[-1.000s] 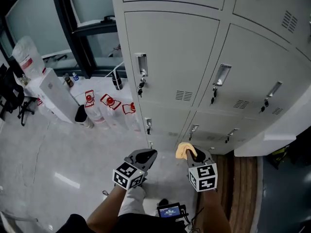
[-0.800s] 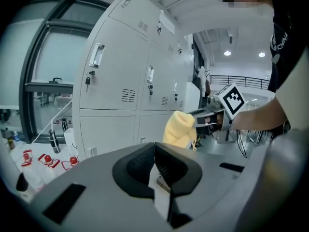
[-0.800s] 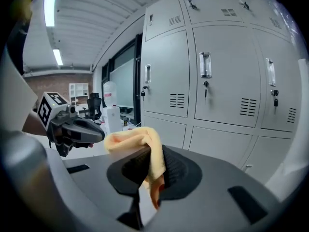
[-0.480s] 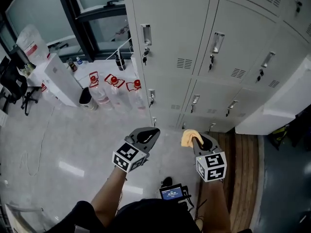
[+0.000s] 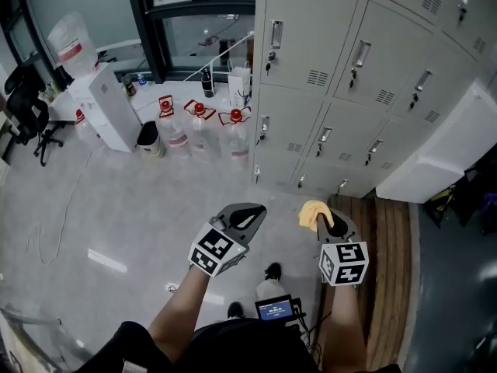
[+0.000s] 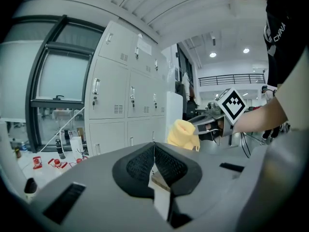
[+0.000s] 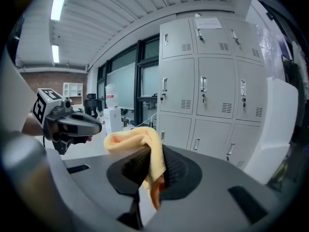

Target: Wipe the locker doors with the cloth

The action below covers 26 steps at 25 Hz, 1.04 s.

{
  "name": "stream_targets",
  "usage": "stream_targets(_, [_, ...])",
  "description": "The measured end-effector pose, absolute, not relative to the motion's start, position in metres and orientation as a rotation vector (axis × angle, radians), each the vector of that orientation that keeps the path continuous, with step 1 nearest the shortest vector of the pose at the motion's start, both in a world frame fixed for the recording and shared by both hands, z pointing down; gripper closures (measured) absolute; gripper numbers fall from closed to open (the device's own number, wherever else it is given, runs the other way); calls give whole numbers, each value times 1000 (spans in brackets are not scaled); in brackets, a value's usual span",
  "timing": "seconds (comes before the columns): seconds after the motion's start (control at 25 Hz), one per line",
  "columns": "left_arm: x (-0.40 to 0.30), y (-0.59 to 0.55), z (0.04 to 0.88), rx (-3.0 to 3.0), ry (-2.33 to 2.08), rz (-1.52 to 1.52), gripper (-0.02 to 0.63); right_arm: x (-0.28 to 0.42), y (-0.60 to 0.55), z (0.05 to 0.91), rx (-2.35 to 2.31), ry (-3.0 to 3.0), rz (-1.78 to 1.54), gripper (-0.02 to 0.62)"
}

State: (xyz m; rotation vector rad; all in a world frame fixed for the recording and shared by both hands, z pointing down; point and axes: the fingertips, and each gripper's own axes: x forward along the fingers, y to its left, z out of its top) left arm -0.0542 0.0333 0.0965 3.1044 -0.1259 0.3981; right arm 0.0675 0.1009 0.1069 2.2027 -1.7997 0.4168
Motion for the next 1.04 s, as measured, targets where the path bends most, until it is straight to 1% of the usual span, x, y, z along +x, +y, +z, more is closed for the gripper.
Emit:
stream_targets(0.16, [-90,71,96,3103,-114,398,586,36,145,98,2287,-1779,449,532])
stream_targets(0.4, [-100,109,94,3099,-190,386,586,21,195,88,2325,-1772,446,532])
stream_targets(0.68, [-67,158,87,3084,-179,342,586,32,235,91,2291,-1754,458,532])
stream_targets(1.04, [-24,228,68,3072,-20,211,585,74,286,87,2312,-1789,483,532])
